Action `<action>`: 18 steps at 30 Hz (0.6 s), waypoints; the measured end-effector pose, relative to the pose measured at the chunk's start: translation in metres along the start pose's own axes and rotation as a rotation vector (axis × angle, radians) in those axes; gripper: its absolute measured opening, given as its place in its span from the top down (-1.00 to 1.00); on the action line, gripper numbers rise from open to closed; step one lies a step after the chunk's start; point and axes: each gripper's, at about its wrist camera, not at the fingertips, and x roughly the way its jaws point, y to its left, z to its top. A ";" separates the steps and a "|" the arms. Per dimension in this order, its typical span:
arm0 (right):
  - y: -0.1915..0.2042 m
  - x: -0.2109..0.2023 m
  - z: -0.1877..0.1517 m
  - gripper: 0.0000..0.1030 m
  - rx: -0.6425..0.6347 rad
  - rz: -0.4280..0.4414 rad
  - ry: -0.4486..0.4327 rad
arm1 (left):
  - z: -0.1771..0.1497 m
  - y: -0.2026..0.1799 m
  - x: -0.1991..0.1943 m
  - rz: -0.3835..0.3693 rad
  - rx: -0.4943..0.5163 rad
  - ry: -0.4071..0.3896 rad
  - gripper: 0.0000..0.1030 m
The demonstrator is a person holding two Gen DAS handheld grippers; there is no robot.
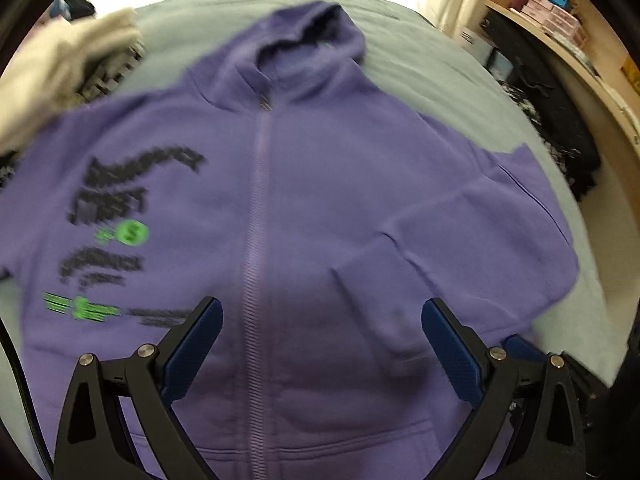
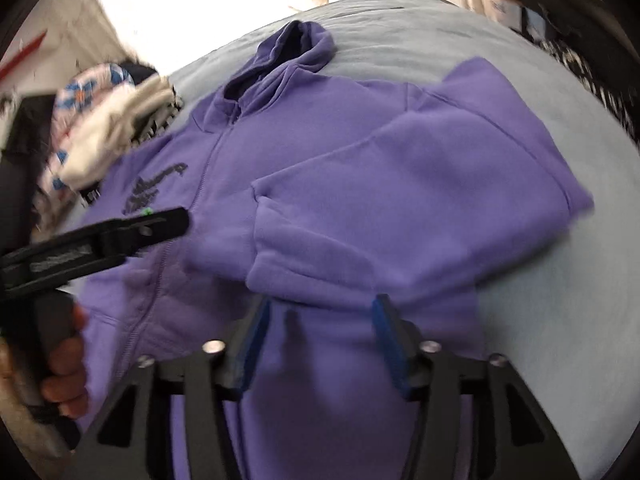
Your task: Fold large clothes
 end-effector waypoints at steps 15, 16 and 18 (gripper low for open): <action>-0.007 0.009 -0.031 -0.15 0.123 0.034 -0.071 | -0.021 0.013 0.038 -0.429 -0.291 0.154 -0.73; -0.008 0.008 -0.033 -0.15 0.122 0.035 -0.073 | -0.019 0.011 0.040 -0.441 -0.294 0.160 -0.67; -0.010 0.009 -0.034 -0.15 0.127 0.042 -0.079 | -0.017 0.006 0.045 -0.458 -0.291 0.181 -0.64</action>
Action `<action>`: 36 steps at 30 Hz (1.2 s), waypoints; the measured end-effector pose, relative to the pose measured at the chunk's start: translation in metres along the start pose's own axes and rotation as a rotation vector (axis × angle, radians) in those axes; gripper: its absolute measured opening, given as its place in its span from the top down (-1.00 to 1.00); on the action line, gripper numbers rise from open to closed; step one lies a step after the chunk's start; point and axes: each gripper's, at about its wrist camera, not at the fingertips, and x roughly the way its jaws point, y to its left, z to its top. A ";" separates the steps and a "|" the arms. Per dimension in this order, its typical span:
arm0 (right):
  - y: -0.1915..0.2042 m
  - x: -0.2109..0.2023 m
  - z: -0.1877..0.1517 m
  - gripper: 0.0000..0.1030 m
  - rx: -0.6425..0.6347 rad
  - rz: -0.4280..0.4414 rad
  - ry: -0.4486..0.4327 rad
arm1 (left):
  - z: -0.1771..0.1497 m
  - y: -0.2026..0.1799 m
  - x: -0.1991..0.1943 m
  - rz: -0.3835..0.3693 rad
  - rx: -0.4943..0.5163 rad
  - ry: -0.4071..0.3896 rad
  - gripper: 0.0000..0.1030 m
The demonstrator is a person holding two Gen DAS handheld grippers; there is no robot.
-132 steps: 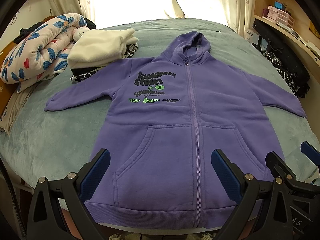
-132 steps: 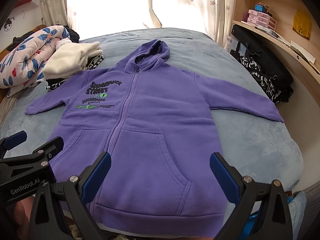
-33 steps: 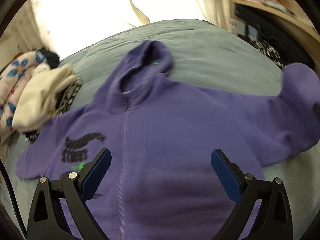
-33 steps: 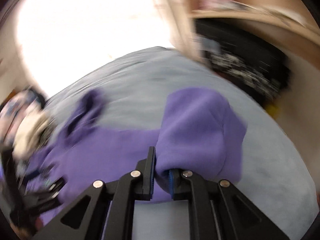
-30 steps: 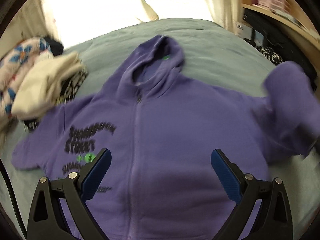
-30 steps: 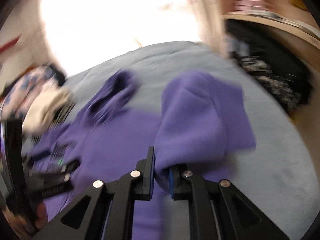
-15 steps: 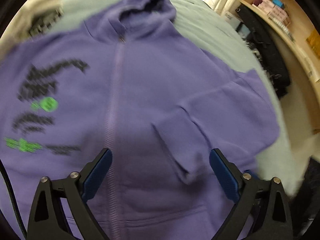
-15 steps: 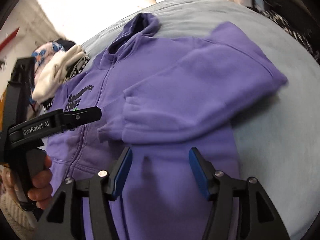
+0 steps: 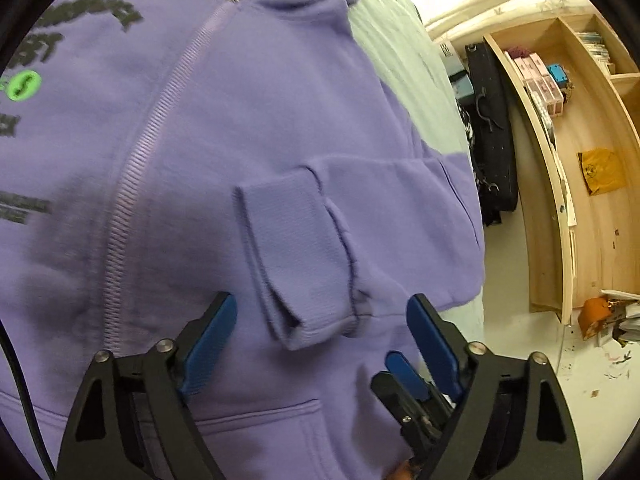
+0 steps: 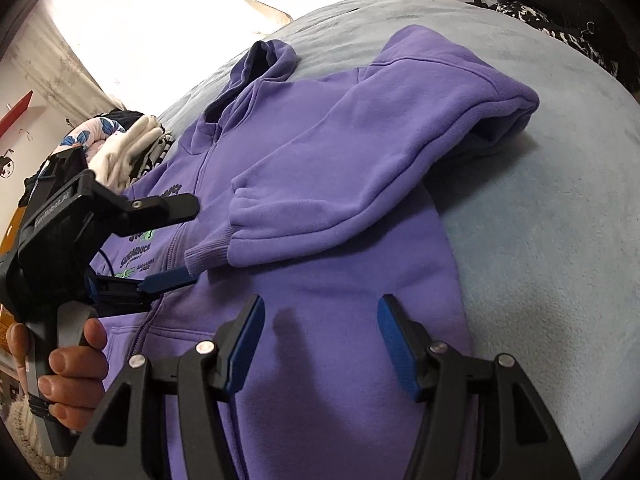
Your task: Fold large clothes
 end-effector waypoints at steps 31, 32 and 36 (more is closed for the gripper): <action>-0.052 0.035 0.105 0.46 0.140 -0.156 -0.020 | 0.081 -0.219 -0.090 0.324 0.599 -0.335 0.78; -0.047 0.037 0.107 0.69 0.116 -0.161 -0.015 | 0.084 -0.213 -0.095 0.335 0.596 -0.350 0.78; -0.026 0.026 0.106 0.85 -0.027 -0.272 -0.067 | 0.108 -0.185 -0.120 0.398 0.547 -0.404 0.78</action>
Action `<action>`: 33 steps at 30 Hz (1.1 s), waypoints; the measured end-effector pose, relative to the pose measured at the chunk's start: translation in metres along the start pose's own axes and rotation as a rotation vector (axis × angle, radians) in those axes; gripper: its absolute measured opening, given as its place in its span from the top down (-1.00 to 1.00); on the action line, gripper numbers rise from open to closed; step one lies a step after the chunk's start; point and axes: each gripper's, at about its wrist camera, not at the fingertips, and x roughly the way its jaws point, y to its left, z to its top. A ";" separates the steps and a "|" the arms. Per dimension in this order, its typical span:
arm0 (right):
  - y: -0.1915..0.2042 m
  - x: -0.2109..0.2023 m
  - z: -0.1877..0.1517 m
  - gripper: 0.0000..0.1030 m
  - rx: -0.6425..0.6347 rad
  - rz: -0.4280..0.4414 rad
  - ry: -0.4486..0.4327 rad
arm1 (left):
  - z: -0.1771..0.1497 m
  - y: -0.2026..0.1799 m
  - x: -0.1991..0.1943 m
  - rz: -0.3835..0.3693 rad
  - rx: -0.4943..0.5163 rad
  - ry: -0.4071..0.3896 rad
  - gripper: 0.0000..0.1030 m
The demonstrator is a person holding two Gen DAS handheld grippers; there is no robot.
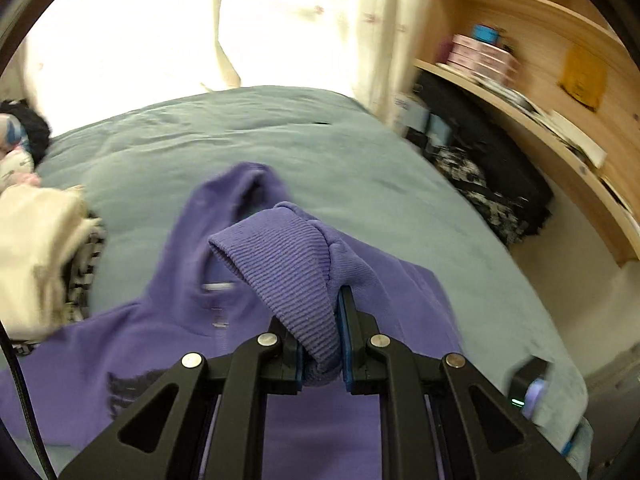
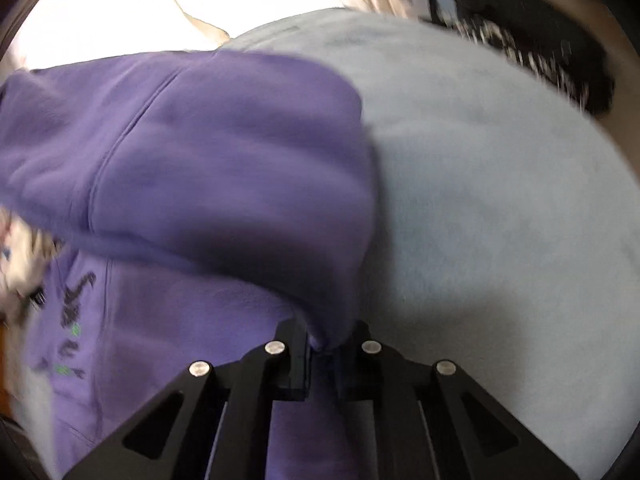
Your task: Fold large clothes
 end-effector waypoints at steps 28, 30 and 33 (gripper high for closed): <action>0.020 0.009 0.092 -0.47 -0.039 0.173 0.050 | -0.126 0.211 0.117 -0.132 -0.418 0.304 -0.29; 0.019 0.038 0.106 -0.47 0.003 0.151 0.081 | -0.123 0.212 0.120 -0.147 -0.418 0.310 -0.29; 0.020 0.077 0.112 -0.47 0.028 0.103 0.143 | -0.122 0.214 0.125 -0.144 -0.384 0.320 -0.23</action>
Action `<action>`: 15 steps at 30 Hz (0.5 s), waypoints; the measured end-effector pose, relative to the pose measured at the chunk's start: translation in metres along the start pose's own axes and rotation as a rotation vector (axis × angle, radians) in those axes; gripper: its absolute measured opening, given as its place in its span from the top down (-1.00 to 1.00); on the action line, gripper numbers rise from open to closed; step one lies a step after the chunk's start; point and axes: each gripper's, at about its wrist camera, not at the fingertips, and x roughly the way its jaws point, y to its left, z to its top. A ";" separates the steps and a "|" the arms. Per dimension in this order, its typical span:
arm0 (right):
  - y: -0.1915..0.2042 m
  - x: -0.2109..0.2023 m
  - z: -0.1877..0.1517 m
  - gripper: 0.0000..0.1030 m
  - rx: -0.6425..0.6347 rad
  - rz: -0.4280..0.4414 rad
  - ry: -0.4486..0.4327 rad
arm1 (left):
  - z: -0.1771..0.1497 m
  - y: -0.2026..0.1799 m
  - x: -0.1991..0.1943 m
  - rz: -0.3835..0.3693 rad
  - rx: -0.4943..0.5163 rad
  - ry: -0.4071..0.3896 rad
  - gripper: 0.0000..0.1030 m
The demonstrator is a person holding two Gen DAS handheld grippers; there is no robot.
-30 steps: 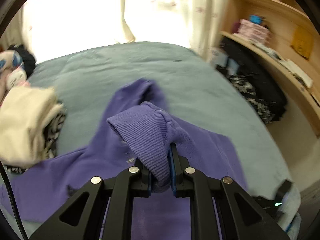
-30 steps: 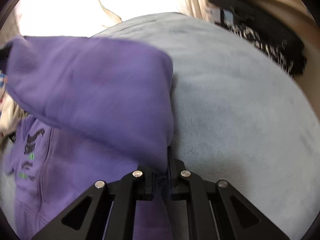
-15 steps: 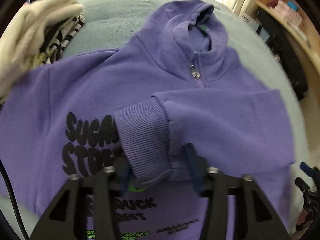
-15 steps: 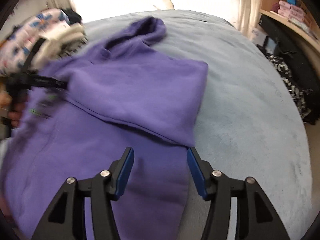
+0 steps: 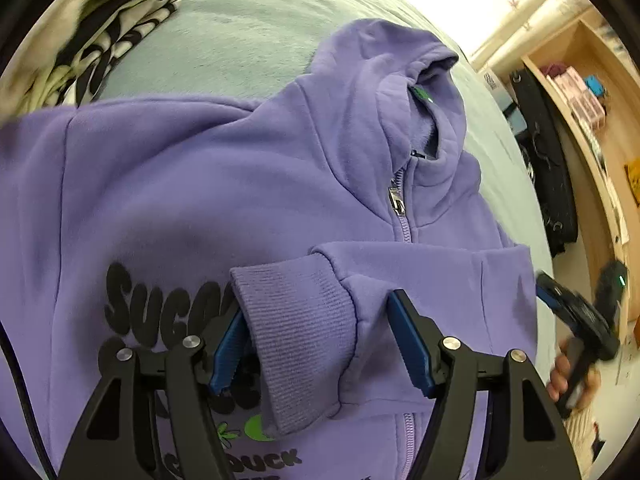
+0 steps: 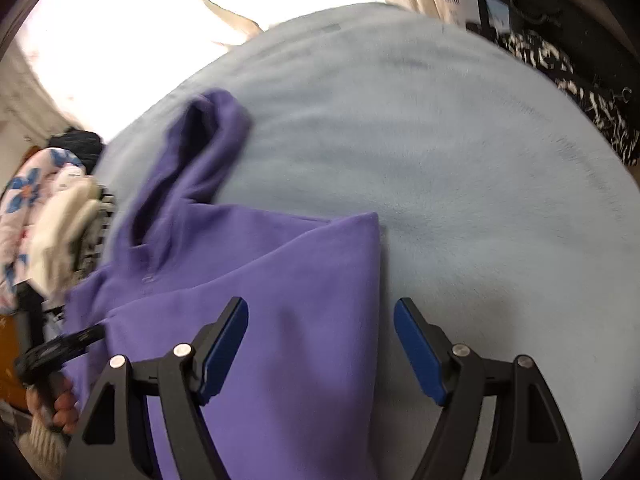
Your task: Fold large clothes
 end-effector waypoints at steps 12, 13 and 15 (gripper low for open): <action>0.019 0.020 -0.026 0.28 -0.158 -0.264 -0.104 | -0.019 -0.035 0.022 0.475 0.402 -0.096 0.56; 0.020 0.017 -0.026 0.02 -0.154 -0.291 -0.101 | -0.020 -0.033 0.015 0.463 0.387 -0.138 0.37; 0.025 0.004 -0.026 -0.02 -0.163 -0.275 -0.106 | -0.018 -0.028 0.004 0.474 0.324 -0.142 0.03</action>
